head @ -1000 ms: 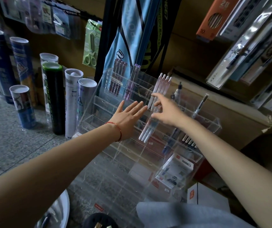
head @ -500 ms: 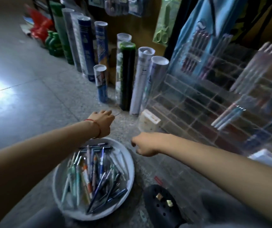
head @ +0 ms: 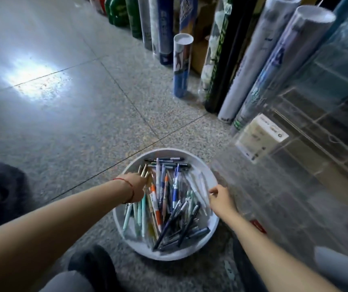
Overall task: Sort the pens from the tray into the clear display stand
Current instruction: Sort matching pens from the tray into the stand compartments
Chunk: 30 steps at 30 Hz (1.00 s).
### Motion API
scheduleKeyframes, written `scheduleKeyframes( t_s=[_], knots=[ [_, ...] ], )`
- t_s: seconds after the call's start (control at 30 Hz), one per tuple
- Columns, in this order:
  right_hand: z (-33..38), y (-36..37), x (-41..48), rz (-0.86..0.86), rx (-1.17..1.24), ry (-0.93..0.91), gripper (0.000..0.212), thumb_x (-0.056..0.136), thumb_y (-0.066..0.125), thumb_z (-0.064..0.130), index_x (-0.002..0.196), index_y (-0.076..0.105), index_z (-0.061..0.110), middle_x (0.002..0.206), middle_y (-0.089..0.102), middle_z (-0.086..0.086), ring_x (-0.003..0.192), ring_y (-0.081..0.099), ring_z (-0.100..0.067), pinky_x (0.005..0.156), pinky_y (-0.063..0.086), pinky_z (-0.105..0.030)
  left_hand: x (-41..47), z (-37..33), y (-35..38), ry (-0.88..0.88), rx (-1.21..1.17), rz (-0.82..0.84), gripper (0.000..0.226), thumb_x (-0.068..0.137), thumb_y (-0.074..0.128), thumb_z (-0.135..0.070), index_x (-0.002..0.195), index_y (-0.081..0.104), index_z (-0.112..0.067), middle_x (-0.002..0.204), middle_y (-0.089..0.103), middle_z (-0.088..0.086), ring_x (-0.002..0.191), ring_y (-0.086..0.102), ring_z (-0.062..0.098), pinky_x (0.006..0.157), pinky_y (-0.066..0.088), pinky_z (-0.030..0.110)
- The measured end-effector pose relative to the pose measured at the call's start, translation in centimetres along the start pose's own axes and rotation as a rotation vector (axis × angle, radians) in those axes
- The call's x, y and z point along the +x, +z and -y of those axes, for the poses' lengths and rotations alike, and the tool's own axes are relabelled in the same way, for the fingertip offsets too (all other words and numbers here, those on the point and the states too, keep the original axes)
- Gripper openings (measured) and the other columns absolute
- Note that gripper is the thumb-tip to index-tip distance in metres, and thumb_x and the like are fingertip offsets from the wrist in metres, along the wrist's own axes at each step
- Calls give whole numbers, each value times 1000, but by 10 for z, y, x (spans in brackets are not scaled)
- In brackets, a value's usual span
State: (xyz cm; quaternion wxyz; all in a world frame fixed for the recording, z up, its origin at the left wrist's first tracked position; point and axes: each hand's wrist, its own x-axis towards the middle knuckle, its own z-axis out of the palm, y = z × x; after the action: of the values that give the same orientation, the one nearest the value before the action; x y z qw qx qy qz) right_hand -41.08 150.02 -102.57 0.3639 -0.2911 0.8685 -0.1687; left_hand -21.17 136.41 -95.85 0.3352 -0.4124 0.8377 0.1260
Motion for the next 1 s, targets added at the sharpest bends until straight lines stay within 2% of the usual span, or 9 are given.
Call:
scheduleKeyframes(
  t_s=[0.1, 0.2, 0.33, 0.43, 0.53, 0.63, 0.73, 0.8, 1.0],
  knots=[
    [8, 4, 1, -83, -104, -151, 19, 91, 45, 2, 103, 60, 5, 109, 61, -12, 98, 57, -28, 78, 43, -31, 9, 8, 8, -17, -172, -13, 38, 88, 43, -12, 125, 52, -12, 126, 54, 11, 116, 52, 28, 95, 44, 33],
    [30, 13, 5, -83, -83, -223, 21, 92, 45, 3, 107, 61, 5, 115, 60, -11, 101, 56, -26, 76, 40, -25, 13, 20, 20, -110, -326, -22, 25, 86, 45, -10, 107, 57, -13, 111, 58, 12, 103, 55, 27, 89, 44, 29],
    [46, 19, 12, -139, -17, -192, 22, 92, 45, 2, 105, 62, 7, 114, 62, -13, 101, 57, -27, 78, 43, -28, 13, 20, 36, -295, -660, -101, 37, 86, 50, -9, 123, 47, -3, 120, 57, 18, 109, 54, 31, 83, 42, 30],
    [67, 26, 7, -133, 55, -349, 23, 90, 43, -2, 100, 62, 5, 104, 61, -10, 95, 55, -23, 78, 43, -28, 15, 13, 49, -390, -817, -132, 37, 86, 51, -6, 122, 42, 0, 109, 56, 18, 98, 53, 30, 72, 37, 28],
    [91, 44, -7, 135, 67, -434, 19, 89, 49, 1, 101, 63, 6, 98, 61, -5, 90, 54, -16, 75, 42, -21, 19, 9, 66, -458, -892, -92, 34, 85, 52, -10, 117, 44, -1, 113, 57, 19, 102, 54, 32, 75, 40, 30],
    [97, 72, -14, 360, 5, -312, 16, 89, 53, 4, 102, 62, 8, 91, 60, -4, 87, 55, -17, 69, 46, -22, 19, 9, 75, -499, -971, -95, 25, 84, 52, -14, 106, 50, -3, 106, 60, 17, 95, 56, 30, 71, 41, 29],
    [95, 96, -24, 362, -69, -266, 23, 89, 52, 6, 109, 62, 7, 103, 62, -9, 96, 59, -24, 83, 49, -31, 16, 12, 76, -467, -996, -91, 5, 82, 52, -12, 79, 53, -8, 79, 59, 10, 75, 55, 23, 55, 39, 25],
    [94, 107, -31, 340, -122, -285, 27, 90, 51, 9, 116, 59, 8, 112, 61, -11, 101, 59, -26, 83, 47, -31, 13, 13, 80, -461, -999, -98, 20, 83, 53, -7, 66, 44, -14, 67, 50, 3, 72, 51, 20, 57, 40, 26],
    [94, 121, -37, 296, -194, -325, 27, 91, 53, 14, 117, 49, 15, 106, 59, -8, 94, 59, -26, 84, 51, -41, 4, 15, 95, -439, -974, -96, 29, 83, 59, -13, 62, 41, -20, 79, 54, 4, 78, 51, 17, 68, 39, 25]
  ],
)
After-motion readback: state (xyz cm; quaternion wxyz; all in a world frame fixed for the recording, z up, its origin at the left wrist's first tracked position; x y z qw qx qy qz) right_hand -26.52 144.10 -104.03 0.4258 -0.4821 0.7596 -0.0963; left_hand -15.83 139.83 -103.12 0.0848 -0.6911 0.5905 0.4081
